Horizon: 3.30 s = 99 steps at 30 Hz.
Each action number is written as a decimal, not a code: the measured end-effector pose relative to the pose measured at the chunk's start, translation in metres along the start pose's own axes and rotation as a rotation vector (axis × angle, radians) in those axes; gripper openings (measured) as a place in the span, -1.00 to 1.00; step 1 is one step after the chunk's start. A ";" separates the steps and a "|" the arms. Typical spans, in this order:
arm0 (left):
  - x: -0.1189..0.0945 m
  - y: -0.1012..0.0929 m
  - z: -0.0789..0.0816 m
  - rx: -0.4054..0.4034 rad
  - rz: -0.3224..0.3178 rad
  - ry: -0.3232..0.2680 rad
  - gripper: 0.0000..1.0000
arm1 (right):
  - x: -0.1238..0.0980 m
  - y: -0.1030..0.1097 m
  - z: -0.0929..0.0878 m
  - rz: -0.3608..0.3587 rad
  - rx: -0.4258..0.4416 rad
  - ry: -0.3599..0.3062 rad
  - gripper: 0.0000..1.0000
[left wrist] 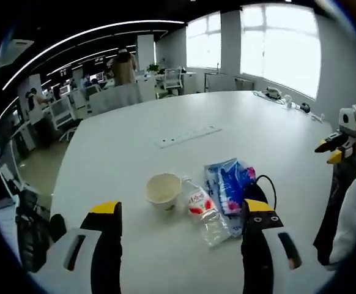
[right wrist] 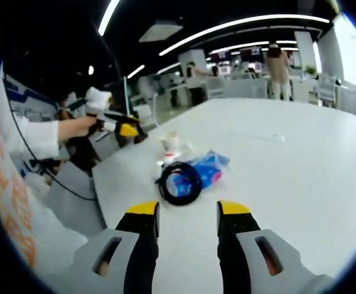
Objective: Arrange the tabletop items into an orderly group along one side of the table until the central work area is clear of visible clutter.
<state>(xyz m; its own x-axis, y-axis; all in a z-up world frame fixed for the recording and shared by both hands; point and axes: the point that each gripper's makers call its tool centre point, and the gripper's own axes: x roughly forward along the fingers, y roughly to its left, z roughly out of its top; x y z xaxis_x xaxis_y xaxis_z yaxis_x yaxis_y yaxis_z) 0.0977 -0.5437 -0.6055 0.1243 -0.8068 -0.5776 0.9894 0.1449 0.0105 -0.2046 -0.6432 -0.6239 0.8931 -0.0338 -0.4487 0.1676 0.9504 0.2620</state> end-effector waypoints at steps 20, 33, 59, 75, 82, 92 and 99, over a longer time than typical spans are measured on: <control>-0.017 -0.020 -0.017 -0.027 0.027 0.039 0.54 | -0.010 -0.013 -0.010 -0.017 0.057 -0.016 -0.31; -0.004 -0.028 -0.045 -0.080 0.036 0.106 0.38 | -0.009 -0.016 -0.010 -0.021 0.064 -0.012 -0.32; 0.047 -0.046 -0.078 -0.501 0.050 0.149 0.18 | -0.015 -0.026 -0.021 -0.050 0.119 0.025 -0.35; 0.089 -0.048 -0.072 -0.542 0.084 0.192 0.12 | -0.016 -0.035 -0.028 -0.042 0.134 0.054 -0.36; 0.106 -0.050 -0.074 -0.580 0.096 0.207 0.14 | -0.018 -0.044 -0.027 -0.052 0.140 0.058 -0.36; 0.118 -0.047 -0.081 -0.592 0.121 0.234 0.18 | -0.015 -0.053 -0.025 -0.056 0.141 0.067 -0.38; 0.128 -0.043 -0.087 -0.609 0.144 0.244 0.19 | -0.008 -0.057 -0.023 -0.048 0.142 0.075 -0.40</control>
<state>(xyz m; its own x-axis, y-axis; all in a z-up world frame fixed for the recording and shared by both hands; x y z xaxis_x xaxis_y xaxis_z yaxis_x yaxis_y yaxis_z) 0.0642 -0.6031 -0.7507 0.1606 -0.6126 -0.7739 0.7359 0.5968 -0.3197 -0.2306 -0.6898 -0.6555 0.8496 -0.0502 -0.5251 0.2719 0.8947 0.3544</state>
